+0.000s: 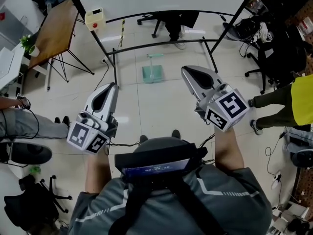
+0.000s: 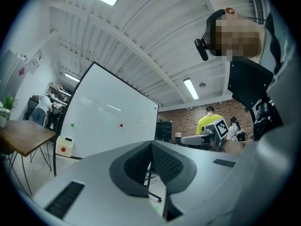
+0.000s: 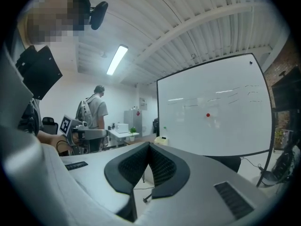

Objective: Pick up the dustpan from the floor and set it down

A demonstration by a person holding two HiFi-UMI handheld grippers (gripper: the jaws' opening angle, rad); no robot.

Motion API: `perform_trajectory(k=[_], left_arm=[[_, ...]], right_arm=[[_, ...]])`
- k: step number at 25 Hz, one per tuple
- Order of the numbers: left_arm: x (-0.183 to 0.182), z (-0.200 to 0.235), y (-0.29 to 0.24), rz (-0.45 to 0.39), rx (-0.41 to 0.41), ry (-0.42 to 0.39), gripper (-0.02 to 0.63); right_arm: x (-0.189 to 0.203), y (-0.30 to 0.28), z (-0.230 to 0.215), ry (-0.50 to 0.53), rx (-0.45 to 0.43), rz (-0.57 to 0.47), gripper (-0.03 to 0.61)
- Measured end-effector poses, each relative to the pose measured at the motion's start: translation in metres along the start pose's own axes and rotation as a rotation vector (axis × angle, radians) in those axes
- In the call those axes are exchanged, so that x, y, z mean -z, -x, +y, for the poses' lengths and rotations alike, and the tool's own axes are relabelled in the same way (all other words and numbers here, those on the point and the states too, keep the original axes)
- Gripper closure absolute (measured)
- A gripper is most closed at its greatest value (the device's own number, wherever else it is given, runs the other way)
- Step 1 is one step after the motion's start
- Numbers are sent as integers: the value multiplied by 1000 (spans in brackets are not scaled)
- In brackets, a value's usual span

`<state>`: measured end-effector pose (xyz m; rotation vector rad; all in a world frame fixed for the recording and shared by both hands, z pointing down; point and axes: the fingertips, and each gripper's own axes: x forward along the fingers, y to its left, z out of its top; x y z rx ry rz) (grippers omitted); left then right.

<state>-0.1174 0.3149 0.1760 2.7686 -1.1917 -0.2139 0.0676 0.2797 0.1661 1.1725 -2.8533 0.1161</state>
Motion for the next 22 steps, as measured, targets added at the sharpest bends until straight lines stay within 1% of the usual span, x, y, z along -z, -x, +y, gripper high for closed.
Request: perform_trajectory(k=[7,14,22], left_arm=[[4,-20,-16,-1,-10,-11,586],[10,-28,-21,-2,-18,-10,586],[4,-27,-9,-8,-19,-8,586]], right_arm=[[2,16,-16,2,-16,-9,557],[7,24,-23,11,-17,-15,558],[2,22,-9,16,-15,-14,558]])
